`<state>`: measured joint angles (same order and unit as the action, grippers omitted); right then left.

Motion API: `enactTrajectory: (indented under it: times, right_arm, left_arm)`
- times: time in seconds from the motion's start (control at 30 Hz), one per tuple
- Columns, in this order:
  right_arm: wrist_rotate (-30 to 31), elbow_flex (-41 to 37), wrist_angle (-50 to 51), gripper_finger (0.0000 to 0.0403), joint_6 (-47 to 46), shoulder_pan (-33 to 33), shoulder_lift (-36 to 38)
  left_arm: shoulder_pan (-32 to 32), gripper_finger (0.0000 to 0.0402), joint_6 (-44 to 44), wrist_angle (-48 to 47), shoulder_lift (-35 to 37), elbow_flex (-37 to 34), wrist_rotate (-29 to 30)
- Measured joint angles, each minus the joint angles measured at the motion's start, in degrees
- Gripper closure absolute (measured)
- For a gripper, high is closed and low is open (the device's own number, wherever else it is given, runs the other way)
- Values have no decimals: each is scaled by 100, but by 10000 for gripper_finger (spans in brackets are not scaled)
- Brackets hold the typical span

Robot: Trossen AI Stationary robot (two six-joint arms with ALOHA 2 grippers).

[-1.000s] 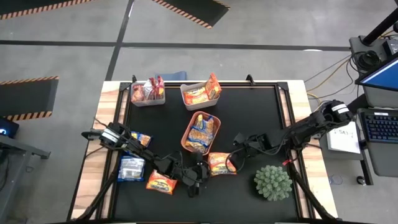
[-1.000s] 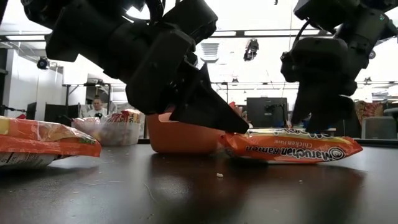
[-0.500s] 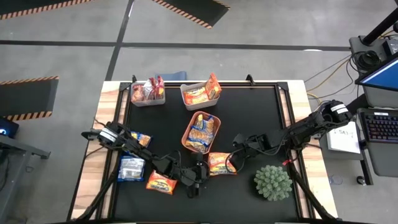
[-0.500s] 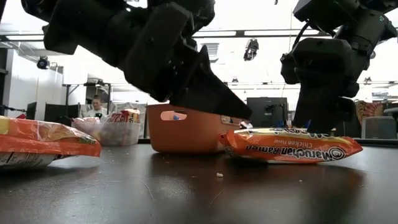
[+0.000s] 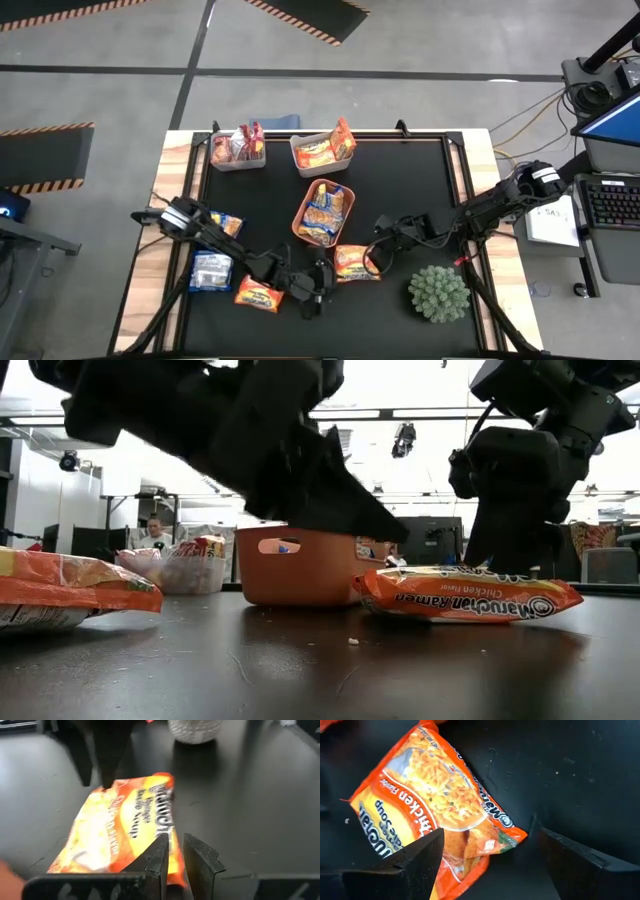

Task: Sort Maruchan noodles
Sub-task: Put the orange bag into the white bin

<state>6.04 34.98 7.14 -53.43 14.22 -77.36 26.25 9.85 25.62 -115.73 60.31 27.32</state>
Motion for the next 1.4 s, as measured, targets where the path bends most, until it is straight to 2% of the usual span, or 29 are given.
enactTrajectory:
  times: [0.1, 0.7, 1.13, 1.4]
  right_arm:
    - [-4, -113, -133, 96, -104, 0, 0]
    - [-83, -341, -657, 96, -251, 0, 16]
    - [-371, -341, -235, 87, -300, -26, 731]
    - [-463, -341, -681, 88, -259, -24, 549]
  left_arm:
    - [2, 362, 67, 43, -73, 0, 181]
    - [3, 362, 461, 78, -411, 9, 225]
    - [8, 362, 634, -200, -411, 15, 231]
    - [8, 362, 669, -255, -413, 9, 222]
